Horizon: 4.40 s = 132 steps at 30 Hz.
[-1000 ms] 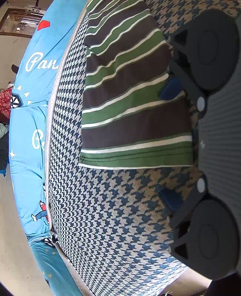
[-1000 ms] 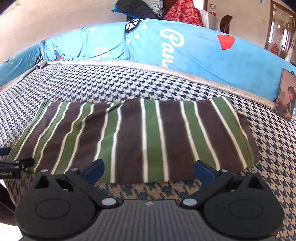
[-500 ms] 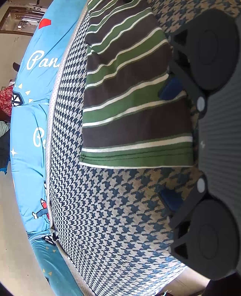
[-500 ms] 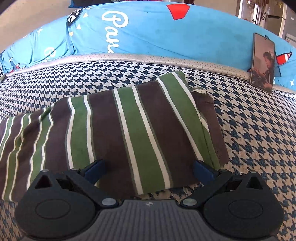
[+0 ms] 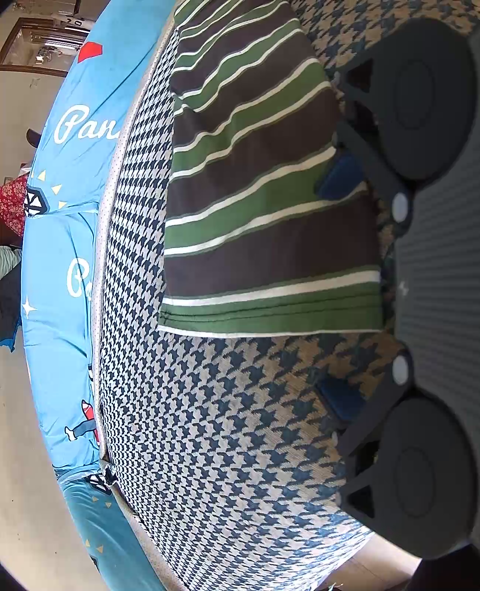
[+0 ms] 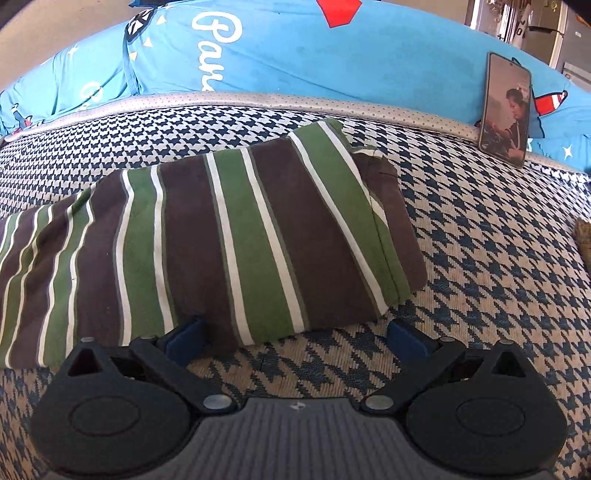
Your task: Fold clothes
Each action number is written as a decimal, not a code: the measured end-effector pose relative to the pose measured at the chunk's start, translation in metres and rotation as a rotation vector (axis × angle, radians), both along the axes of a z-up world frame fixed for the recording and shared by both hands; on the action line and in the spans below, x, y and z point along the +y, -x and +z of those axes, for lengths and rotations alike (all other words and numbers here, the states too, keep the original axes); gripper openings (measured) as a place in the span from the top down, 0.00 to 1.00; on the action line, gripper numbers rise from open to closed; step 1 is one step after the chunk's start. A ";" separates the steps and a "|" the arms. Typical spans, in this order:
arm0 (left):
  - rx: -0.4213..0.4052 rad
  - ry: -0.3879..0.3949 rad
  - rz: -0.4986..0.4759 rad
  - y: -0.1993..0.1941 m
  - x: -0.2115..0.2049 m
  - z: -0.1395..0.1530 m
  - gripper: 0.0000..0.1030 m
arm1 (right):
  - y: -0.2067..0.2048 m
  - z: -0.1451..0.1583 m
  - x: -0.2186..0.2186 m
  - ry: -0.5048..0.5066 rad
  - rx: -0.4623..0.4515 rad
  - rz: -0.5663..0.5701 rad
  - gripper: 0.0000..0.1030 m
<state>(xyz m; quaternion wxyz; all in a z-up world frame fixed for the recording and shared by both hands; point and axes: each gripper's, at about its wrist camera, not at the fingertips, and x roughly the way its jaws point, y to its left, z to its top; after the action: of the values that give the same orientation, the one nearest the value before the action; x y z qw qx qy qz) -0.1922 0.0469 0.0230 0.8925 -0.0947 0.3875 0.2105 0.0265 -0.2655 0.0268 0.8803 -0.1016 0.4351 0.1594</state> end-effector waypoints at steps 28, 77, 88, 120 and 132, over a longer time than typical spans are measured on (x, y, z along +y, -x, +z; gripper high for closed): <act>-0.018 -0.007 0.007 0.005 -0.003 -0.004 0.00 | 0.019 0.014 0.023 -0.173 -0.045 0.003 0.00; 0.004 -0.019 -0.265 -0.122 0.001 0.053 0.00 | 0.029 0.033 0.088 -0.065 -0.023 0.127 0.00; 0.060 -0.018 -0.436 -0.181 -0.002 0.050 0.00 | 0.019 0.028 0.094 -0.068 0.013 0.121 0.00; 0.084 -0.038 -0.480 -0.204 -0.003 0.043 0.00 | 0.019 0.016 0.110 0.020 0.019 0.157 0.00; 0.097 0.009 -0.497 -0.204 0.000 0.034 0.00 | 0.020 0.016 0.110 0.026 0.017 0.155 0.00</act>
<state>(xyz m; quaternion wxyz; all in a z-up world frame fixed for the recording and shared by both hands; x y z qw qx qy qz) 0.0120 0.0470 0.0572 0.8967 0.0101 0.4424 -0.0130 0.0067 -0.1551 0.0430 0.8601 -0.1452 0.4355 0.2222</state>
